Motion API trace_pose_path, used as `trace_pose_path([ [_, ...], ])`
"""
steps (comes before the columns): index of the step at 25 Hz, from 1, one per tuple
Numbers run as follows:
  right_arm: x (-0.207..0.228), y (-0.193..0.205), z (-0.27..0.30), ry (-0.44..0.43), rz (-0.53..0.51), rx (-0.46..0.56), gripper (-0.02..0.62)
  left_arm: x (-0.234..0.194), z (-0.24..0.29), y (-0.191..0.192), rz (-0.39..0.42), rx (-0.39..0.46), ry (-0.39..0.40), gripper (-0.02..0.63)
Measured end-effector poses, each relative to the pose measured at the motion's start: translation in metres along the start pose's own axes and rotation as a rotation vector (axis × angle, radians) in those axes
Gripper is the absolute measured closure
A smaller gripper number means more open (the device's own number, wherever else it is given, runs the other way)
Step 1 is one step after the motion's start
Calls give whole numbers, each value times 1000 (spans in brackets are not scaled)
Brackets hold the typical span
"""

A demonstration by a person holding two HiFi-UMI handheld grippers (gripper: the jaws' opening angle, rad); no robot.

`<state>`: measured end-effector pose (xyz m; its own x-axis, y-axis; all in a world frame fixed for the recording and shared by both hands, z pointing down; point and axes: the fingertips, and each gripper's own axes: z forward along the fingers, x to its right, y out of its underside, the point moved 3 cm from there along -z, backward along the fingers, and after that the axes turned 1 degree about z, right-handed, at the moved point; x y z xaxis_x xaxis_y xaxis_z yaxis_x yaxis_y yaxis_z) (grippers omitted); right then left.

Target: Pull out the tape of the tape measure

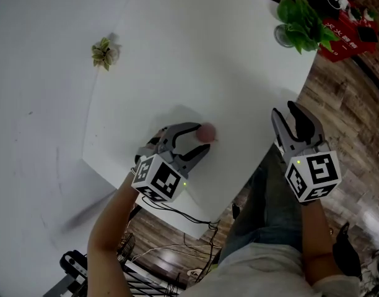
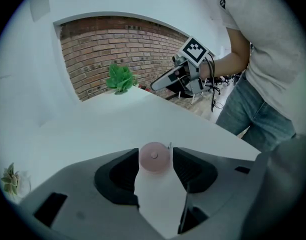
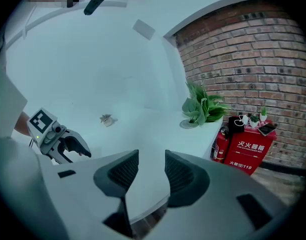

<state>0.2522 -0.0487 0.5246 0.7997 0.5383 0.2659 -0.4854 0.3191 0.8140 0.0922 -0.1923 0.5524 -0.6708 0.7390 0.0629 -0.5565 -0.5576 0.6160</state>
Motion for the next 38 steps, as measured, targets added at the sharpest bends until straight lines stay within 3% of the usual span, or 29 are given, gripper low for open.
trace_pose_path([
  [17,12,9,2,2,28,-19,434,-4,14,2,27,-66,152,388],
  [38,5,-3,6,-47,-22,-34,440,-4,20,6,-6,-56,132,391],
])
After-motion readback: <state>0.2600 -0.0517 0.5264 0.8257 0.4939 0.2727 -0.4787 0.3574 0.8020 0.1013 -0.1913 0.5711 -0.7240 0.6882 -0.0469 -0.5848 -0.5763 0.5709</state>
